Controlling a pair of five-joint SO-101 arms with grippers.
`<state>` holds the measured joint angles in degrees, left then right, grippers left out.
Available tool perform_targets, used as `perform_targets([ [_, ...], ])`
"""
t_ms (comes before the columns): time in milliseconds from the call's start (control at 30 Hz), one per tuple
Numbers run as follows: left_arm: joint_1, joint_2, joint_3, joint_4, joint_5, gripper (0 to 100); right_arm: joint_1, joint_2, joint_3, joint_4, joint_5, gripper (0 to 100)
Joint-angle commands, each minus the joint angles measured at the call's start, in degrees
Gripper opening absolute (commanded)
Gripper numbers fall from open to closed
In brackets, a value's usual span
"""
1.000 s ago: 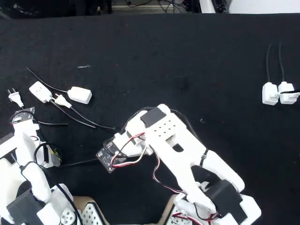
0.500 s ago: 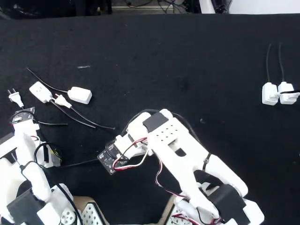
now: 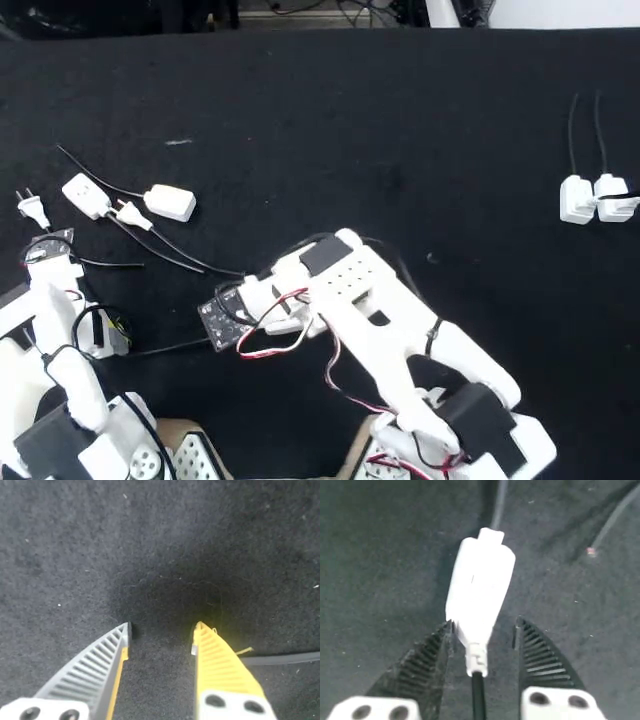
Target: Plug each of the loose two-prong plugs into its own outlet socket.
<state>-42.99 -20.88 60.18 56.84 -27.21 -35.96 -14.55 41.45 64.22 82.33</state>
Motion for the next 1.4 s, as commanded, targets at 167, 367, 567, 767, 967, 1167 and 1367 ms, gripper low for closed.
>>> perform_targets([
  [167, 0.7, 0.7, 1.4, -1.6, 0.5, 21, -0.4, -0.7, -5.5, 1.0, -1.1, 18.0],
  [367, 0.7, 0.7, 1.4, -1.6, 0.5, 21, -4.0, -0.7, -11.2, 8.9, -8.1, 18.1],
  [567, 0.8, 0.7, 1.4, -1.6, 0.5, 21, -4.5, -0.3, -18.3, 15.8, -14.5, 18.3],
  [767, 0.8, 0.7, 1.4, -1.6, 0.5, 21, -4.6, -0.2, -18.2, 15.6, -18.7, 18.5],
  [967, 0.8, 0.7, 1.4, -1.6, 0.5, 21, -4.6, -0.2, -18.2, 15.5, -20.7, 20.1],
  [1167, 0.9, 0.7, 1.4, -1.6, 0.5, 21, -4.7, -0.2, -17.9, 15.6, -24.7, 35.6],
  [1367, 0.8, 0.7, 1.4, -1.6, 0.5, 21, -9.6, 1.5, -13.8, 13.5, -23.6, 35.7],
])
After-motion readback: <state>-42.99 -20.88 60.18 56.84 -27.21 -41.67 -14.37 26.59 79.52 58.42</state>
